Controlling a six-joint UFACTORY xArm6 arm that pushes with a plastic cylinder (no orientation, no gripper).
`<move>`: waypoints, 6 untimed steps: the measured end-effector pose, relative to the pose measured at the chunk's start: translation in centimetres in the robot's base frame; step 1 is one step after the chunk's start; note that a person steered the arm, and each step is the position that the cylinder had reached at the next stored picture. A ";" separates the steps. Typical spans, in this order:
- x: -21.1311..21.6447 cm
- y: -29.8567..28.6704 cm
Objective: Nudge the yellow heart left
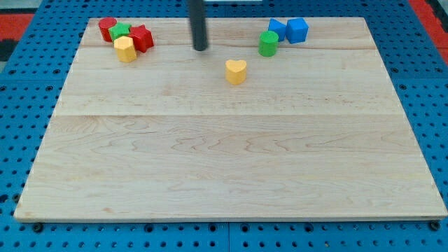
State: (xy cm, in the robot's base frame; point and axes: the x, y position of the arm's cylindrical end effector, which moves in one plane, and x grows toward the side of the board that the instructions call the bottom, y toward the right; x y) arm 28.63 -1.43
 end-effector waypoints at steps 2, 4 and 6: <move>6.5 9.5; 9.0 5.2; 9.0 -1.8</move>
